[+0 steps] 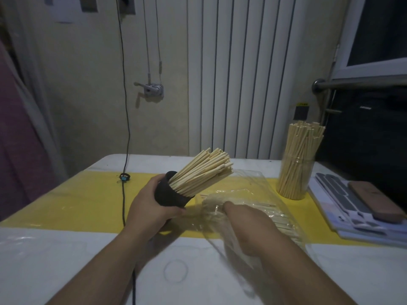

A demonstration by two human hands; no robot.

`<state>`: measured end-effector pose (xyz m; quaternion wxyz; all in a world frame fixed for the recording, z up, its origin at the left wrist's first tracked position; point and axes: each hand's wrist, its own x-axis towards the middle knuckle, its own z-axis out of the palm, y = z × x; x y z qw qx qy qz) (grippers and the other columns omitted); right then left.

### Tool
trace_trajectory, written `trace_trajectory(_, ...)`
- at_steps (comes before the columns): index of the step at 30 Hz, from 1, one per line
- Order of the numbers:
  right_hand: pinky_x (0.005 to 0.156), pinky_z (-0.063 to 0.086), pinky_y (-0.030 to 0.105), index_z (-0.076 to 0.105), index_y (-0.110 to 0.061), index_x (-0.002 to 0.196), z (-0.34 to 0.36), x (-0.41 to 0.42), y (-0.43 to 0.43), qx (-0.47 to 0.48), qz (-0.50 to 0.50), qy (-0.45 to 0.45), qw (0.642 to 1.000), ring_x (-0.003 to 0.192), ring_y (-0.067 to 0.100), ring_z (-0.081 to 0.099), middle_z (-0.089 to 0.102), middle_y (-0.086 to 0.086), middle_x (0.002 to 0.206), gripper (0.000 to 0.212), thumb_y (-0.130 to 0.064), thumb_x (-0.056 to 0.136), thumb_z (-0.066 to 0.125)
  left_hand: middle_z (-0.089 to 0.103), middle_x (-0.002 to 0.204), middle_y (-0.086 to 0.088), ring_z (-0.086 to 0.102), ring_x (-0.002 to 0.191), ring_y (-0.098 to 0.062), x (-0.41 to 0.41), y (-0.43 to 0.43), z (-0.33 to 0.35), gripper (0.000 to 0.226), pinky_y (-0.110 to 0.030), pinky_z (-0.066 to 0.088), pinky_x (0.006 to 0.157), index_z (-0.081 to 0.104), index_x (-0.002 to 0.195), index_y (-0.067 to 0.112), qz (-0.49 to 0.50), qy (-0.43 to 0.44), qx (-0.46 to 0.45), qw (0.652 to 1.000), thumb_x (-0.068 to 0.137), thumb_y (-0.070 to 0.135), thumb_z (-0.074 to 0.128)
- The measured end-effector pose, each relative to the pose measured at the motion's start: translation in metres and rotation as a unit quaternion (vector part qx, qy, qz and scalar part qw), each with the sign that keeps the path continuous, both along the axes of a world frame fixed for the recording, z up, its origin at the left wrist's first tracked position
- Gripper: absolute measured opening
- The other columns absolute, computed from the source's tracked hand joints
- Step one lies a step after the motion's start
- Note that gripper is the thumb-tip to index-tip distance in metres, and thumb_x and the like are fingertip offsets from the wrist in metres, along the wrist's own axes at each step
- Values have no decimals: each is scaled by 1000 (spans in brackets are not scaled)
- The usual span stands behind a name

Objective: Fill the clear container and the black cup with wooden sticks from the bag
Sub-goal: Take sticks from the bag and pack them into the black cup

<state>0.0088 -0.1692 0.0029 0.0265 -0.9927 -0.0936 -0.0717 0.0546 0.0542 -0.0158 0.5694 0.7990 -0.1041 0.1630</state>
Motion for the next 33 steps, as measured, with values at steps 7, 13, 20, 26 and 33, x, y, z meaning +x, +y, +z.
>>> trace_trajectory(7,64,41,32,47,-26,80,35,-13,2,69,-50,-20,996,85,27,58,61,1,92,20,-36,96,50,64,109,21,59,101,-1,-1,1,0,76,-25,49,72,55,107,51,0,2,-5,1000,56,10,94)
trace_trajectory(13,62,34,32,41,-23,65,57,-27,0,52,-57,-106,991,76,24,46,47,-5,72,41,-55,89,50,64,112,18,59,102,-4,0,0,0,78,-25,48,72,55,114,46,5,5,-10,1000,57,9,94)
trace_trajectory(20,53,20,27,47,-18,51,48,-21,-10,114,89,-465,873,46,24,37,44,1,47,41,-32,90,49,63,111,18,59,101,-3,-1,0,0,78,-21,47,68,55,117,43,-3,7,-12,1000,59,9,92)
trace_trajectory(26,55,37,38,61,-4,69,43,-17,-7,204,108,-554,800,65,25,45,51,11,73,51,-33,105,40,64,108,22,60,99,-1,-1,1,0,78,-23,50,69,55,112,48,-11,11,-15,1000,49,23,92)
trace_trajectory(33,70,37,8,74,1,91,42,-17,-7,306,119,-557,763,78,8,49,56,6,85,35,-26,100,55,64,102,31,61,95,5,1,1,0,80,-27,52,73,57,113,51,-15,14,-5,1000,43,27,86)
